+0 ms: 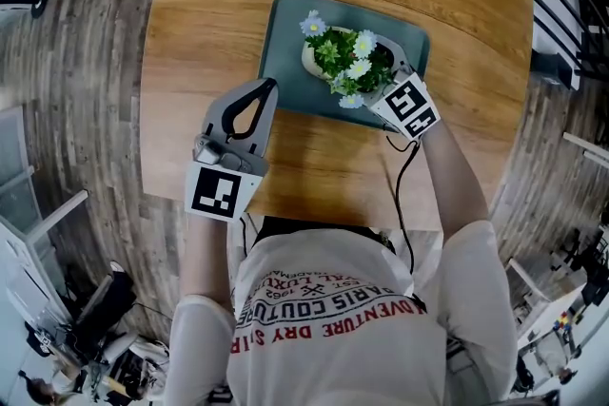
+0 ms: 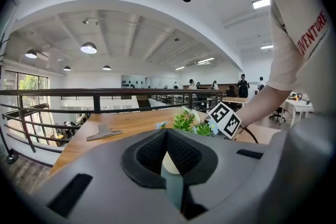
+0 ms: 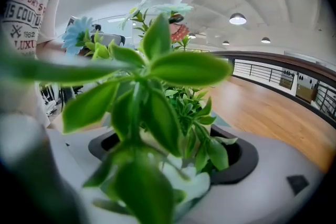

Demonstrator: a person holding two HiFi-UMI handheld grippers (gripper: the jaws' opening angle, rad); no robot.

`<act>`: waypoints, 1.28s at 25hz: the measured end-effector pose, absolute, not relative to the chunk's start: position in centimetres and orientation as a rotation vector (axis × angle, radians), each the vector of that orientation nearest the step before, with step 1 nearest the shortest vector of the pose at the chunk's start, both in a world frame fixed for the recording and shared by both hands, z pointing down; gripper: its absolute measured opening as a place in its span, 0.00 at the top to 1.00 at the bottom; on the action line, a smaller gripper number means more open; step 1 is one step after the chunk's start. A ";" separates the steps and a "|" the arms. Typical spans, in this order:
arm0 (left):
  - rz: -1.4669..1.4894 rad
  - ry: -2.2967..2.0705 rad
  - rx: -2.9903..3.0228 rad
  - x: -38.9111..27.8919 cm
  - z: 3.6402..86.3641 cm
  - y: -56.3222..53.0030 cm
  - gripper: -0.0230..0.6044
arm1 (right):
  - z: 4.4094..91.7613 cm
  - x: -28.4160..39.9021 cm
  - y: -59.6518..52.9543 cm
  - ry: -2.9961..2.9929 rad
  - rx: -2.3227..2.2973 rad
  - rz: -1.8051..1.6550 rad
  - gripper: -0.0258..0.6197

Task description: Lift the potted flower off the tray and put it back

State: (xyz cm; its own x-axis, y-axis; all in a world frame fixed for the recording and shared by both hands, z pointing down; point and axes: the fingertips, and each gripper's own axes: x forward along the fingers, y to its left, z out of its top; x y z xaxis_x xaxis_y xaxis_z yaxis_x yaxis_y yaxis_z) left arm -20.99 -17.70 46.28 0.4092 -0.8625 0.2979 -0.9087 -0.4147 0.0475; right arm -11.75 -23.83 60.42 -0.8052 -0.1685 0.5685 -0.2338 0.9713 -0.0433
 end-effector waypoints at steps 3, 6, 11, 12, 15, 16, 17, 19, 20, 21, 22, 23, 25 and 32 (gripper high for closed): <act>0.339 -1.568 2.470 -20.7 46.1 -18.0 0.94 | 60.5 -11.8 -23.8 -2.528 0.276 0.136 0.24; 0.337 -1.566 2.468 -20.3 45.9 -18.0 0.94 | 60.2 -11.6 -23.9 -2.513 0.298 0.128 0.24; 0.326 -1.573 2.482 -19.8 44.8 -18.1 0.94 | 57.9 -10.4 -24.0 -2.536 0.381 0.155 0.24; 0.323 -1.573 2.488 -19.6 44.5 -18.1 0.94 | 57.2 -10.1 -24.0 -2.538 0.402 0.154 0.24; 0.308 -1.579 2.507 -19.3 43.2 -18.0 0.94 | 55.1 -8.9 -23.9 -2.529 0.484 0.134 0.24; 0.304 -1.582 2.519 -19.2 42.6 -17.9 0.94 | 54.4 -8.5 -23.6 -2.523 0.500 0.129 0.24; 0.300 -1.587 2.534 -19.0 42.1 -17.8 0.94 | 53.7 -8.2 -23.3 -2.520 0.515 0.124 0.24; 0.291 -1.601 2.565 -18.8 41.0 -17.8 0.94 | 51.7 -7.9 -22.8 -2.535 0.558 0.120 0.24; 0.283 -1.609 2.577 -18.8 40.5 -17.9 0.94 | 50.7 -7.7 -22.7 -2.548 0.589 0.114 0.24; 0.274 -1.611 2.586 -18.7 40.1 -17.9 0.94 | 49.8 -7.5 -22.6 -2.561 0.622 0.101 0.24; 0.270 -1.606 2.596 -18.6 39.7 -17.7 0.94 | 48.9 -7.3 -22.4 -2.572 0.655 0.086 0.24; 0.276 -1.593 2.610 -18.5 39.5 -17.3 0.94 | 48.0 -7.1 -22.0 -2.580 0.690 0.077 0.24; 0.310 -1.563 2.640 -18.1 39.2 -16.2 0.94 | 46.0 -6.3 -21.3 -2.586 0.807 0.088 0.32; 0.320 -1.542 2.699 -18.3 36.7 -14.8 0.94 | 40.4 -2.4 -20.6 -2.564 1.230 0.160 0.89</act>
